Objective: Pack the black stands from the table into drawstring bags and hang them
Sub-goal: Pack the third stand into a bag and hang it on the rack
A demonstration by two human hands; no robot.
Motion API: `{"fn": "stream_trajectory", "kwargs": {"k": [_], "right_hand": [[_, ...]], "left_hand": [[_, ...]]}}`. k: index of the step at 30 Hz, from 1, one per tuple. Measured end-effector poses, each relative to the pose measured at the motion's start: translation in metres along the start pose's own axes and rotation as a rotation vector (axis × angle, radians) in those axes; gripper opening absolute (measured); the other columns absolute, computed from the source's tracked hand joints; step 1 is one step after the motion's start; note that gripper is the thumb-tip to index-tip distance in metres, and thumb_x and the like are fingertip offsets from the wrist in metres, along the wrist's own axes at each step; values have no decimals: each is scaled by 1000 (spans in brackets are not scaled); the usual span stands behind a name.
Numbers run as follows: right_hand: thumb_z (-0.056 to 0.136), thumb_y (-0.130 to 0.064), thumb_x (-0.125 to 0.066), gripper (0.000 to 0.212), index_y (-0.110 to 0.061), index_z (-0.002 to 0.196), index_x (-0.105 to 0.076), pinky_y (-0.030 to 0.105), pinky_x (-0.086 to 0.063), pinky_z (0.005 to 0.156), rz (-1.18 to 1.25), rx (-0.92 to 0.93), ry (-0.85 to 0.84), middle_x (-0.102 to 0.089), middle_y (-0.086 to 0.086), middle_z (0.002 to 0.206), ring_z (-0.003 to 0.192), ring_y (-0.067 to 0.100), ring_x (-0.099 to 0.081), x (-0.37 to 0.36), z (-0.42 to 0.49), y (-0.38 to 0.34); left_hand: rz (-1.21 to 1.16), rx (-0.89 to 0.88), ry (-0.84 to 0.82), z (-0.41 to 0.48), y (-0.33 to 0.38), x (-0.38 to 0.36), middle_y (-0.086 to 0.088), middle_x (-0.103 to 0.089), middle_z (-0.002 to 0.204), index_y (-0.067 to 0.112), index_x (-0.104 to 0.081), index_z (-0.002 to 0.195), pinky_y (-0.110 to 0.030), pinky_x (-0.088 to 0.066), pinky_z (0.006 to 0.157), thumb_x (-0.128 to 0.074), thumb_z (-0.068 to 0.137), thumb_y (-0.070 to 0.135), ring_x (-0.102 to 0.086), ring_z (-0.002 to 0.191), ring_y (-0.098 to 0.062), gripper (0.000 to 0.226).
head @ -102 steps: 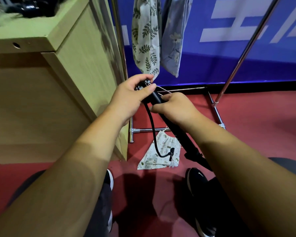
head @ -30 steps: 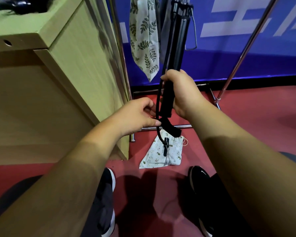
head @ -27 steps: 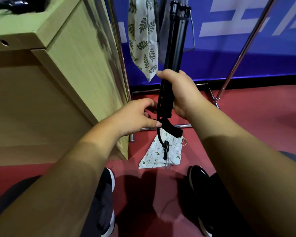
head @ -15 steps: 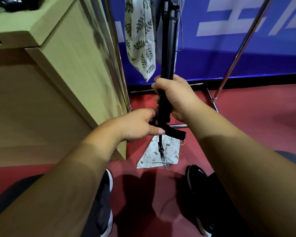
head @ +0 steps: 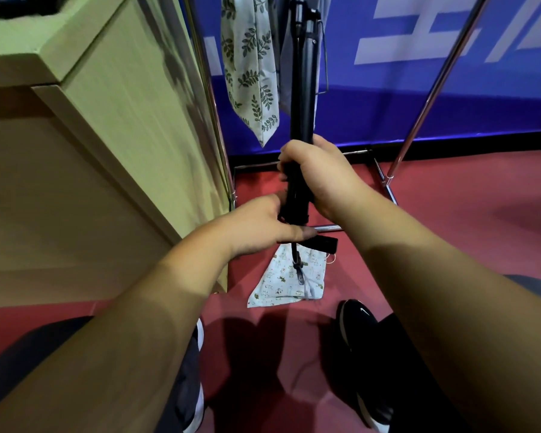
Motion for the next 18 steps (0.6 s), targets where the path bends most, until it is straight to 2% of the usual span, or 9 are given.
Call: {"fn": "stream_trajectory", "kwargs": {"k": [1,3,6,7,9,11,13,15,18], "right_hand": [[83,-23,-69,11,-18,83,-60,34,-47,71,-108,25,18,-60,-2,70,68,17,-57,2,2,-1],[89,-44,-71,30,-21,77,-55,29,-39,61,-431,62,72,-56,-7,70,66,15,-53,7,3,-2],[85,-77,-61,64,-14,87,-67,30,-41,63,-697,28,105,-69,6,85,82,24,-67,14,2,6],[88,-76,-59,63,-14,84,-69,30,-44,65,-753,-17,63,-70,7,84,82,25,-68,16,-1,9],[97,-61,-60,51,-15,74,-66,33,-56,70,-892,-83,-49,-71,5,74,75,23,-70,22,-12,13],[94,-40,-63,33,-13,77,-69,37,-61,77,-990,49,-39,-75,4,76,77,24,-73,31,-12,12],[86,-28,-63,15,-17,88,-74,32,-55,82,-1025,244,-4,-73,-1,86,86,22,-69,39,-12,8],[77,-30,-59,37,-22,109,-74,35,-50,93,-1120,395,-62,-67,-3,100,98,25,-63,44,-15,8],[75,-48,-61,66,-25,137,-64,45,-43,107,-1383,335,-204,-61,2,126,120,32,-53,47,-19,24]], "left_hand": [[0,9,38,1,0,0,18,-68,85,34,-61,100,-25,-49,75,-89,77,36,-65,81,-6,37],[56,47,106,5,-4,3,11,-69,85,30,-59,103,-28,-49,72,-91,78,23,-65,78,-11,41],[194,128,174,9,-12,7,7,-65,82,26,-57,97,-27,-45,61,-89,78,13,-60,71,-14,40],[261,162,196,10,-16,9,5,-65,83,25,-55,92,-28,-44,59,-88,77,13,-60,72,-16,38],[406,211,215,13,-23,9,4,-62,83,24,-51,87,-30,-39,59,-86,76,17,-61,79,-22,38],[536,244,208,15,-27,5,3,-59,84,24,-49,89,-30,-39,62,-83,77,20,-61,85,-27,37],[669,248,194,17,-28,-1,1,-58,89,26,-46,94,-32,-43,71,-79,81,23,-65,94,-31,35],[807,237,165,21,-29,-11,0,-58,93,27,-44,98,-37,-44,79,-74,85,25,-67,104,-32,33],[939,251,76,27,-34,-32,1,-65,104,28,-45,101,-39,-43,82,-73,87,24,-66,108,-31,31]]}}
Point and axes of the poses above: each hand's wrist, its own z-axis towards the middle knuckle, its own x-axis out of the back of the hand, y = z × x, the point moved 4 cm from there along z, towards the middle knuckle
